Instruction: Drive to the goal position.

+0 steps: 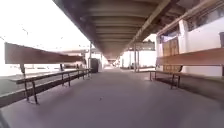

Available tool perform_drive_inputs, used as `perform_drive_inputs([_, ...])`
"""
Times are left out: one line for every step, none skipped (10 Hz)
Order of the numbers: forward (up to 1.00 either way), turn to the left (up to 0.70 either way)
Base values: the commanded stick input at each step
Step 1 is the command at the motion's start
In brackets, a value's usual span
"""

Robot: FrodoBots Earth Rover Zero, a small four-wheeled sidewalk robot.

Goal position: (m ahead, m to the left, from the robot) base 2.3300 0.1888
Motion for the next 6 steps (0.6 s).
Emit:
perform_drive_inputs([0.70,0.00])
perform_drive_inputs([0.70,0.00])
perform_drive_inputs([0.70,0.00])
perform_drive_inputs([0.70,0.00])
perform_drive_inputs([0.70,0.00])
perform_drive_inputs([0.70,0.00])
